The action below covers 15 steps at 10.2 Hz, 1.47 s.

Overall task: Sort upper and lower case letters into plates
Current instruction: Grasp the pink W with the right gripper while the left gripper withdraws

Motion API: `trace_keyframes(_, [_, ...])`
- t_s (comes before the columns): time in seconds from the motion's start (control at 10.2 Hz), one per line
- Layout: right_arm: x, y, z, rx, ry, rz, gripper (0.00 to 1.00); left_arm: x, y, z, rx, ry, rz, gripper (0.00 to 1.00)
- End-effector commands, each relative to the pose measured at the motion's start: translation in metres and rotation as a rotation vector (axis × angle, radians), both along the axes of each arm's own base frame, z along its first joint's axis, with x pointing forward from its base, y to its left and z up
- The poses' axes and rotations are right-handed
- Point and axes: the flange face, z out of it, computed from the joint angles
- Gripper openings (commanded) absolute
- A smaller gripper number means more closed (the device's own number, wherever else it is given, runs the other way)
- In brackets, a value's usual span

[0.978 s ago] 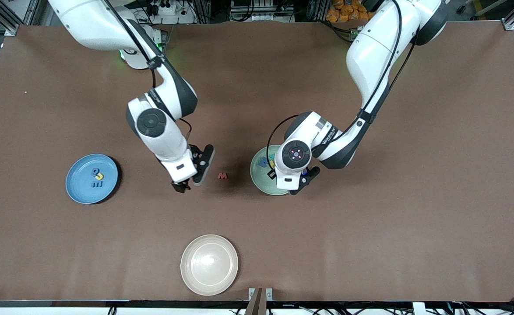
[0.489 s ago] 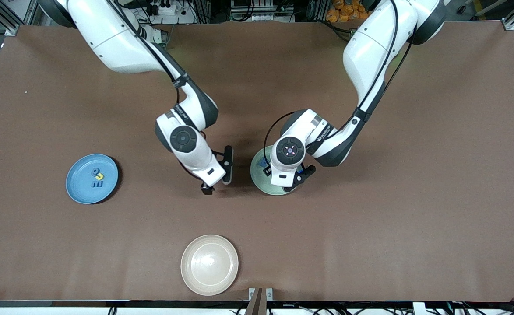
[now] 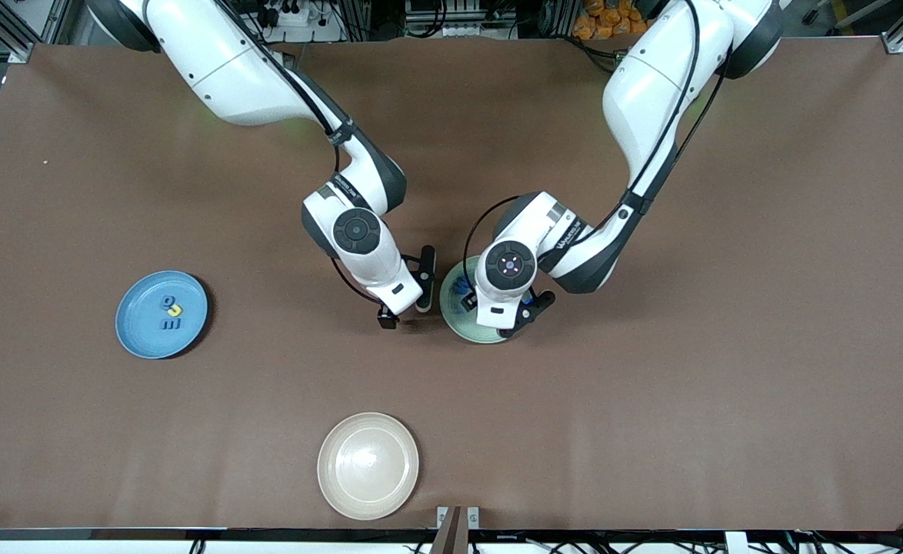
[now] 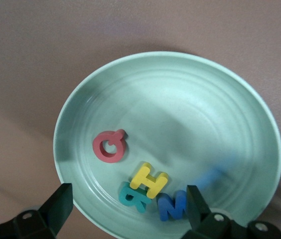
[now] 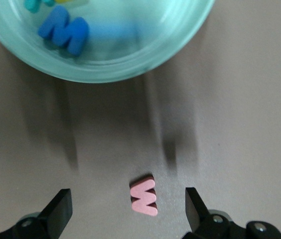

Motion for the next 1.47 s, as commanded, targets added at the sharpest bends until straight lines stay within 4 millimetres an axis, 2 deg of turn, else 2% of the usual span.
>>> trace_keyframes(0.0, [0.006, -0.004, -0.008, -0.012, 0.010, -0.079, 1.00, -0.005, 0.005, -0.004, 0.049, -0.020, -0.069, 1.00])
trace_keyframes(0.2, [0.009, -0.011, -0.021, -0.019, 0.020, -0.078, 1.00, -0.008, 0.007, -0.010, 0.072, -0.031, -0.131, 1.00])
trace_keyframes(0.29, [0.009, -0.010, -0.022, -0.022, 0.014, -0.071, 1.00, -0.005, 0.011, -0.009, 0.065, -0.031, -0.155, 1.00])
trace_keyframes(0.49, [0.011, -0.013, -0.026, -0.048, -0.006, -0.038, 1.00, 0.001, 0.020, 0.009, 0.065, -0.025, -0.181, 1.00])
trace_keyframes(0.78, [0.027, -0.024, -0.030, -0.053, -0.022, -0.009, 1.00, 0.025, 0.066, 0.057, 0.044, 0.004, -0.317, 1.00])
trace_keyframes(0.98, [0.028, -0.023, -0.034, -0.047, -0.022, -0.013, 1.00, 0.034, 0.096, 0.088, 0.029, 0.000, -0.390, 1.00])
trace_keyframes(1.17, [0.026, -0.015, -0.032, -0.031, -0.041, -0.004, 1.00, 0.036, 0.130, 0.106, 0.015, 0.002, -0.449, 1.00])
trace_keyframes(1.37, [0.024, -0.014, -0.036, -0.031, -0.036, -0.005, 1.00, 0.049, 0.171, 0.137, -0.013, -0.020, -0.507, 1.00])
